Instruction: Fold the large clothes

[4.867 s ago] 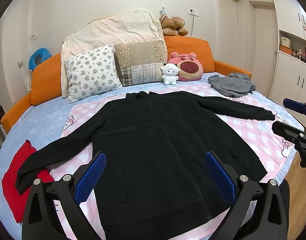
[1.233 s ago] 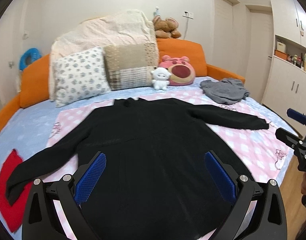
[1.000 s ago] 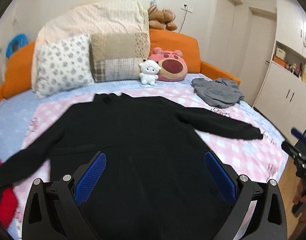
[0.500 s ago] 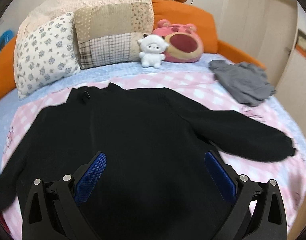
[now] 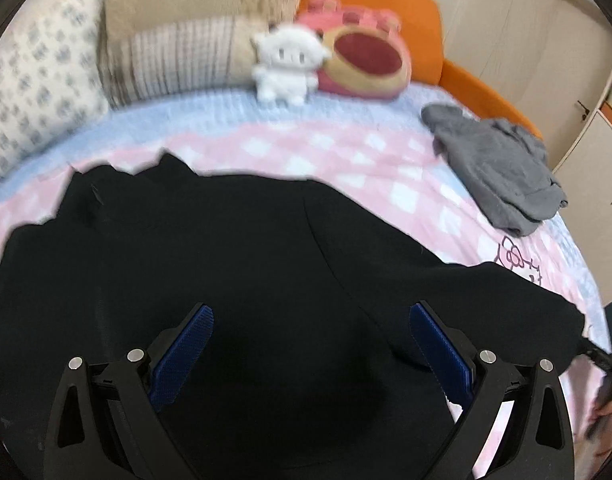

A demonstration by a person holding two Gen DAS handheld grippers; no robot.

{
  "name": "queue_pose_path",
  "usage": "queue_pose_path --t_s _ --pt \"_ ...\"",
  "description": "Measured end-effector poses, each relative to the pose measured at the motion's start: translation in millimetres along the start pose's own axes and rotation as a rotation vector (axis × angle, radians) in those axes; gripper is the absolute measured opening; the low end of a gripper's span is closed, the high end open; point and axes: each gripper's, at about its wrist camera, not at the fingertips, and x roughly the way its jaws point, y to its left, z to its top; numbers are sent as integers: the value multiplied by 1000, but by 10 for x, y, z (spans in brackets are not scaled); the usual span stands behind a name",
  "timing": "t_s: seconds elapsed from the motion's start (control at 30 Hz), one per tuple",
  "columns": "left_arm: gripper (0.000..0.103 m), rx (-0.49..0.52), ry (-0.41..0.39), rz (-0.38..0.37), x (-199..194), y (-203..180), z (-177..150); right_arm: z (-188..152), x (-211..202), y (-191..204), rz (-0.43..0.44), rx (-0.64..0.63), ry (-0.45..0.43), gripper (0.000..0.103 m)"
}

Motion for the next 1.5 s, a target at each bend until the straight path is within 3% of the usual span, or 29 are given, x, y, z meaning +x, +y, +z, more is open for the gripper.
queue_pose_path --t_s 0.07,0.13,0.23,0.27,0.3,0.33,0.47,0.6,0.73,0.8,0.83,0.9,1.07,1.3,1.37,1.5 --pt "100 -15 17 9 71 -9 59 34 20 23 14 13 5 55" --pt "100 -13 9 1 105 -11 109 63 -5 28 14 19 -6 32" --pt "98 -35 18 -15 156 20 165 114 -199 -28 106 62 -70 10" --pt "88 -39 27 -18 179 31 184 139 -281 -21 130 65 -91 8" --pt "69 -42 46 -27 215 42 206 161 -338 -2 139 61 -102 7" --pt "62 -44 68 -33 251 51 223 199 -425 45 152 48 -116 7" --pt "61 -85 119 -44 365 111 257 389 -843 274 209 8 -204 6" --pt "68 -110 129 -100 372 86 246 673 -1516 706 349 -70 -330 6" --pt "66 -44 174 -101 429 -57 217 781 -2319 1491 534 -285 -427 6" --pt "55 -70 229 -124 512 -48 192 728 -2638 1895 639 -399 -450 6" --pt "51 -107 263 -151 572 -18 179 680 -2776 2104 718 -461 -444 6" --pt "32 -181 302 -209 654 60 156 553 -2959 2478 864 -547 -393 6" --pt "19 -259 311 -276 745 191 135 -6 -3175 3113 1125 -732 -266 6" --pt "22 -348 277 -397 733 435 105 -1086 -2985 3607 1223 -995 2 7" --pt "24 -358 259 -425 644 486 87 -1413 -2841 3675 1236 -1025 141 7" --pt "30 -301 252 -449 427 495 85 -1742 -2656 3632 1211 -1043 233 7"
